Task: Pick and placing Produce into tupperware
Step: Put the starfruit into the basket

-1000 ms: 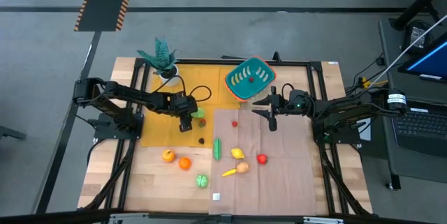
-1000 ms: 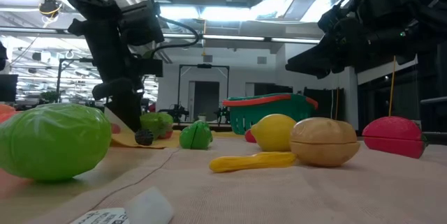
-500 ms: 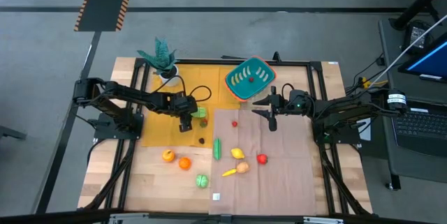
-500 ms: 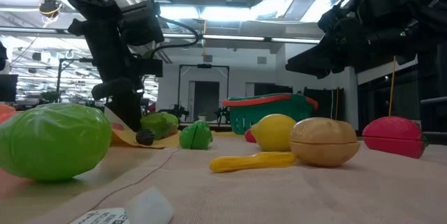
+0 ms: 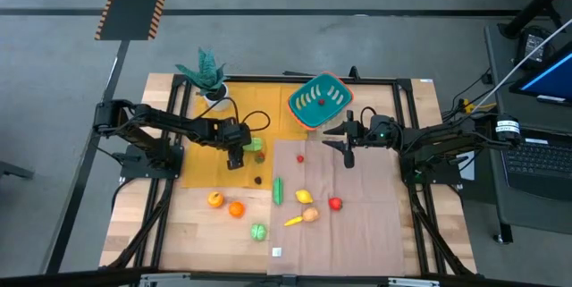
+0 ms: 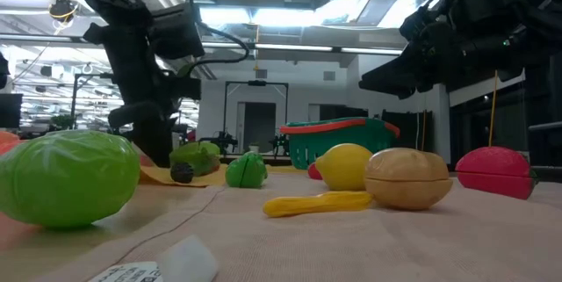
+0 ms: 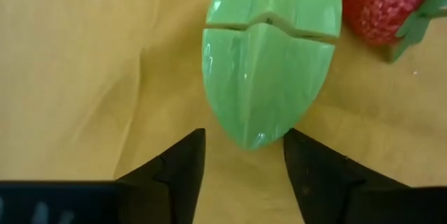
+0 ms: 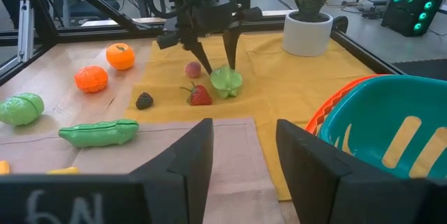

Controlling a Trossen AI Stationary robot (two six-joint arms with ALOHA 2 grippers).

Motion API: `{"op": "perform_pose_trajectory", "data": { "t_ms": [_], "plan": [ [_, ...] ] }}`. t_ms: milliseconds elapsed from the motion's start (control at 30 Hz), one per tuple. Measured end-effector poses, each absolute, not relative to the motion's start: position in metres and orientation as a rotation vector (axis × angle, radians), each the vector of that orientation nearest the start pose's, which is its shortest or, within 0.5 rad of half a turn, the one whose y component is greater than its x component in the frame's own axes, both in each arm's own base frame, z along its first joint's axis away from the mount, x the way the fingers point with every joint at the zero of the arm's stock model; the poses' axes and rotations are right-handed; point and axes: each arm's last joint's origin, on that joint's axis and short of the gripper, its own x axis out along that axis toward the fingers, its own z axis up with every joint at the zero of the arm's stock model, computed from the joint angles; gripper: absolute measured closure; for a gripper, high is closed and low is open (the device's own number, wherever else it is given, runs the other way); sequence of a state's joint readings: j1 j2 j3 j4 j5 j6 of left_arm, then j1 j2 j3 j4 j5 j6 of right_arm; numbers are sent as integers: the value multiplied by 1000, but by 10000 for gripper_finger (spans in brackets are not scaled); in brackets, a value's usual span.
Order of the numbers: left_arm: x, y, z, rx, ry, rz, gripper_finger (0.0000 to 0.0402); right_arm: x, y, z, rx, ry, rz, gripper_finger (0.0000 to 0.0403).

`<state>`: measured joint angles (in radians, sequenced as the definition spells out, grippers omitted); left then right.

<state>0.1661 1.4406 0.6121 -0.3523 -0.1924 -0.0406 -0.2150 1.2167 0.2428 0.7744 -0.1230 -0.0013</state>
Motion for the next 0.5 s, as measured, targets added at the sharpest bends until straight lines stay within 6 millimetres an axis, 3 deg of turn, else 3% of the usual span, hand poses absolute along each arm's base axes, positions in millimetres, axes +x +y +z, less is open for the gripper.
{"op": "perform_pose_trajectory", "data": {
  "t_ms": [267,500],
  "plan": [
    [234,48,146,41,1161,427,148,206,-41,163,32,197,-91,244],
    [242,46,162,97,1187,386,141,206,-41,163,32,197,-91,244]
  ]
}}
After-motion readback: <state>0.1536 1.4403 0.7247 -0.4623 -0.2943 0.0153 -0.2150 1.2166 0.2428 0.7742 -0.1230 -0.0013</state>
